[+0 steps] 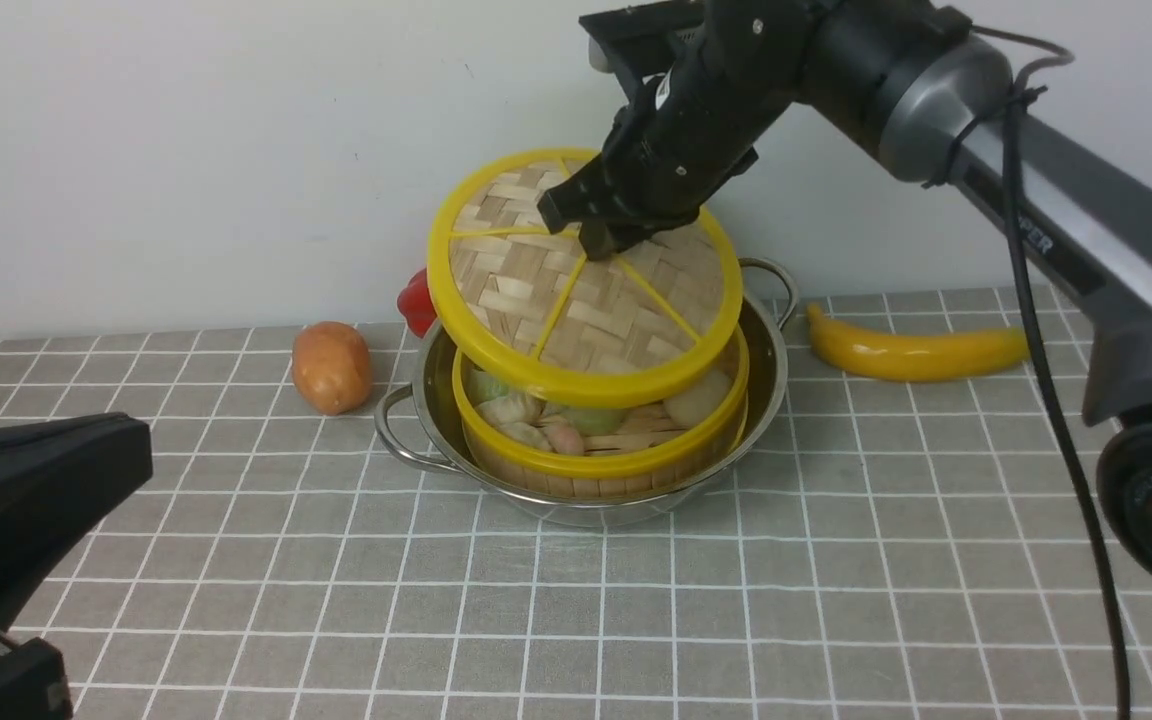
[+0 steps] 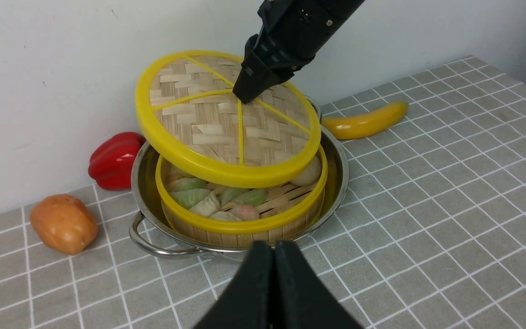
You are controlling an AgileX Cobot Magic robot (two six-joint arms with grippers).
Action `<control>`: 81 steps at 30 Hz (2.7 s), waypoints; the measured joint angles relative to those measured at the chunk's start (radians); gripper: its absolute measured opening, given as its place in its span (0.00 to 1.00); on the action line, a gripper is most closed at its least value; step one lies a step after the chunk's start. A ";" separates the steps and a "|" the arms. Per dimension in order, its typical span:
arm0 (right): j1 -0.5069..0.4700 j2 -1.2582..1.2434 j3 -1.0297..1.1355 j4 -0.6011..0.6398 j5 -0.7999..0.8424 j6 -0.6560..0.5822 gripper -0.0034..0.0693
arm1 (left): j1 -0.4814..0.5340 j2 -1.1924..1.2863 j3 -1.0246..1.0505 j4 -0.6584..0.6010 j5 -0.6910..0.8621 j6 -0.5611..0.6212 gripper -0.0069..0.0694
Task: Place the steamer in the pot on the grey tablecloth, and put the lid on the steamer.
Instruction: 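Place the bamboo steamer lid onto the steamer basket in the pot with the right gripper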
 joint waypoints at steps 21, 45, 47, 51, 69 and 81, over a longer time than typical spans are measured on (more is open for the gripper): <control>0.000 -0.192 0.000 -0.001 0.002 -0.031 0.24 | 0.000 0.000 0.000 0.003 0.000 0.000 0.06; 0.000 -0.263 0.260 -0.060 0.004 -0.091 0.24 | 0.000 0.000 0.000 0.003 0.000 0.000 0.06; 0.000 -0.231 0.260 -0.057 0.003 -0.097 0.24 | 0.000 0.000 0.000 0.003 0.000 0.000 0.06; 0.000 -0.170 0.261 -0.049 0.003 -0.105 0.24 | 0.000 0.000 0.000 0.003 0.000 0.000 0.06; 0.000 -0.074 0.261 -0.017 -0.127 -0.134 0.24 | 0.000 0.000 0.000 0.003 0.000 0.000 0.06; 0.000 -0.057 0.261 0.016 -0.167 -0.152 0.24 | 0.000 0.000 0.000 0.003 0.000 0.000 0.06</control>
